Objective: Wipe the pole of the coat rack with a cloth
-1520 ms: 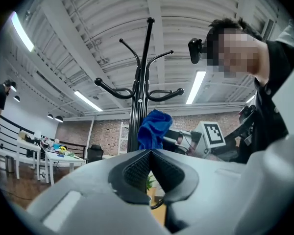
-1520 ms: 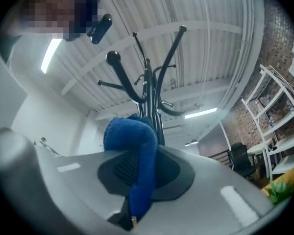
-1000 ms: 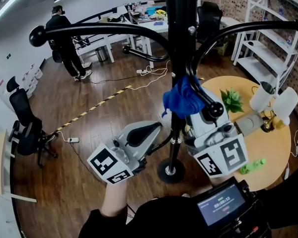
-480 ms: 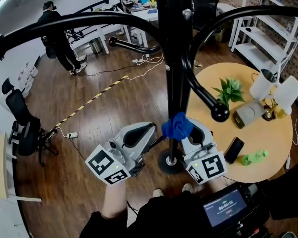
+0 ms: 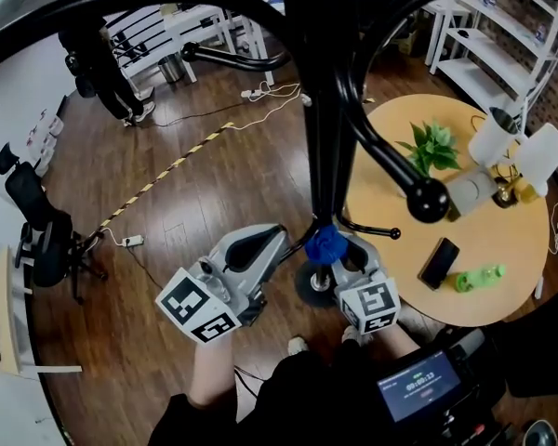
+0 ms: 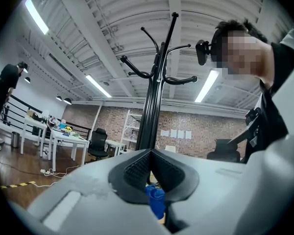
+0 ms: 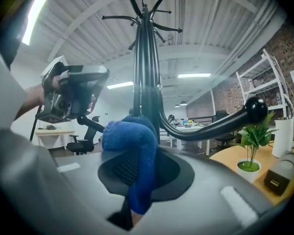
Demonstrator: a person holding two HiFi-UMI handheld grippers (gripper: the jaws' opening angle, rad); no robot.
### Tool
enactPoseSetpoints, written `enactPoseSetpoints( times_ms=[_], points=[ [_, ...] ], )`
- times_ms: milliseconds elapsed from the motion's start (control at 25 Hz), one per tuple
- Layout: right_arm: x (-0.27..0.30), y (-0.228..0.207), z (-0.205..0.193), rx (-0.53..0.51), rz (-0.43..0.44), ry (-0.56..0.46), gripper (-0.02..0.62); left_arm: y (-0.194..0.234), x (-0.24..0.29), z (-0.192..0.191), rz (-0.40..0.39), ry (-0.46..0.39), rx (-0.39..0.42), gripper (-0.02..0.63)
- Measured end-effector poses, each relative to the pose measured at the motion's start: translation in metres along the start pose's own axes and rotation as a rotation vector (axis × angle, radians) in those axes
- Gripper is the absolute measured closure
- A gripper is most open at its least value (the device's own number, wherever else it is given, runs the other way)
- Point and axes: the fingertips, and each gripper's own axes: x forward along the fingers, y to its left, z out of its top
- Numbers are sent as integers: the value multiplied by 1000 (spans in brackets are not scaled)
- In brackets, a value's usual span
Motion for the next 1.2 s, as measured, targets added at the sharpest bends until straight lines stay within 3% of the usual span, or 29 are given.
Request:
enactPoseSetpoints(
  times_ms=[120,320,640,880,1200],
  points=[
    [0,6,10,-3,17,-7,548,-1,0,1,-4,1,5,606],
    [-5,16,62,-7,51,-124,548,0,-2,14,-8,-19,28,606],
    [-30,24,212,-37,94,-445,548,-10,-1,45,-52,-52,118,606],
    [-45,31,288,-111,102,-604,548,-20,5,63,-76,-72,185,606],
    [-49,34,298,-156,90,-632,548,-17,5,62,-63,-75,203,606]
  ],
)
